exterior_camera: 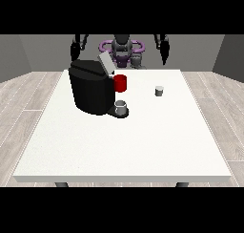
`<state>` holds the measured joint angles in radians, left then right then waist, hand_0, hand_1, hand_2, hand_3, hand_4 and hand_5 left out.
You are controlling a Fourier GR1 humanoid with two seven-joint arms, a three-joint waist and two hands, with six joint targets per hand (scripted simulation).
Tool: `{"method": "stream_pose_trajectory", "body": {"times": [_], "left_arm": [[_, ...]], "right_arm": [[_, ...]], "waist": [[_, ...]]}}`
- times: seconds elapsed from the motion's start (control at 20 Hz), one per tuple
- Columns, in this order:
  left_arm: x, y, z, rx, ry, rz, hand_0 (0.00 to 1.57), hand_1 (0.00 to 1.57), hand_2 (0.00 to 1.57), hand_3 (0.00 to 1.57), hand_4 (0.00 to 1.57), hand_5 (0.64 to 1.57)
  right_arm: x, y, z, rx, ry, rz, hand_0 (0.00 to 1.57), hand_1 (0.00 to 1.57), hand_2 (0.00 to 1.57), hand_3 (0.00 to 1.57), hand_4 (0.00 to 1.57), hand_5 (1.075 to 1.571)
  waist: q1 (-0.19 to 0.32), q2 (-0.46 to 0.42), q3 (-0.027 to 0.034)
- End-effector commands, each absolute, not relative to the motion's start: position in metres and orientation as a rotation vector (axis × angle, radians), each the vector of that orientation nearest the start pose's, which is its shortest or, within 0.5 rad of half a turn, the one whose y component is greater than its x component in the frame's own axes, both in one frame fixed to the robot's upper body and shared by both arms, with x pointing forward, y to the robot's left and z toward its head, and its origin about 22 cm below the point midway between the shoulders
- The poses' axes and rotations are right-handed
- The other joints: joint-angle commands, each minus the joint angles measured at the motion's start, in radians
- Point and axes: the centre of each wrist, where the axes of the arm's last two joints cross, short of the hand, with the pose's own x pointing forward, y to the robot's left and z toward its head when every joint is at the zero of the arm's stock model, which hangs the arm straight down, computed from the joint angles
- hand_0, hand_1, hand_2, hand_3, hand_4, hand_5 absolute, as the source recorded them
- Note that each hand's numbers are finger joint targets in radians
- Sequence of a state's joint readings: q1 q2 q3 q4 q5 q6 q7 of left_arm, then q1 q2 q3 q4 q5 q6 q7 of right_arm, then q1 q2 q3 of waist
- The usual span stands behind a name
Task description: Insert the coffee pod into the coffee machine and close the lid
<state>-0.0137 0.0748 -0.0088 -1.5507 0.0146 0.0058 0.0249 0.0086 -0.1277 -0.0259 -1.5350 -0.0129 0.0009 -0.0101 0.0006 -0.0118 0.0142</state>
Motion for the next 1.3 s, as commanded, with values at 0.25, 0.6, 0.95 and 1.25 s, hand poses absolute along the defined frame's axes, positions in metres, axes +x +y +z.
{"method": "stream_pose_trajectory", "body": {"times": [0.25, 0.6, 0.95, 1.25], "left_arm": [[0.241, 0.288, 0.010, 0.123, -1.655, -0.539, 0.00, 0.00, 0.00, 0.00, 0.00, 1.571], [0.289, 0.343, 0.054, 0.343, -1.534, -0.660, 0.00, 0.00, 0.00, 0.00, 0.00, 1.571], [0.316, 0.362, 0.051, 0.502, -1.419, -0.716, 0.00, 0.00, 0.00, 0.00, 0.00, 1.571], [0.324, 0.371, 0.034, 0.453, -1.355, -0.794, 0.00, 0.00, 0.00, 0.00, 0.00, 1.571]], "right_arm": [[0.245, -0.261, -0.011, -0.075, -1.555, 0.040, 0.00, 0.00, 0.00, 0.00, 0.00, 1.571], [0.264, -0.222, 0.021, -0.253, -1.689, 0.087, 0.00, 0.00, 0.00, 0.00, 0.00, 1.571], [0.268, -0.191, 0.041, -0.183, -1.767, 0.160, 0.00, 0.00, 0.00, 0.00, 0.00, 1.571], [0.265, -0.191, 0.026, -0.200, -1.682, 0.159, 0.00, 0.00, 0.00, 0.00, 0.00, 1.571]], "waist": [[0.012, 0.028, -0.0146], [-0.103, 0.122, -0.0149], [-0.196, 0.211, -0.0152], [-0.171, 0.208, -0.0147]]}}
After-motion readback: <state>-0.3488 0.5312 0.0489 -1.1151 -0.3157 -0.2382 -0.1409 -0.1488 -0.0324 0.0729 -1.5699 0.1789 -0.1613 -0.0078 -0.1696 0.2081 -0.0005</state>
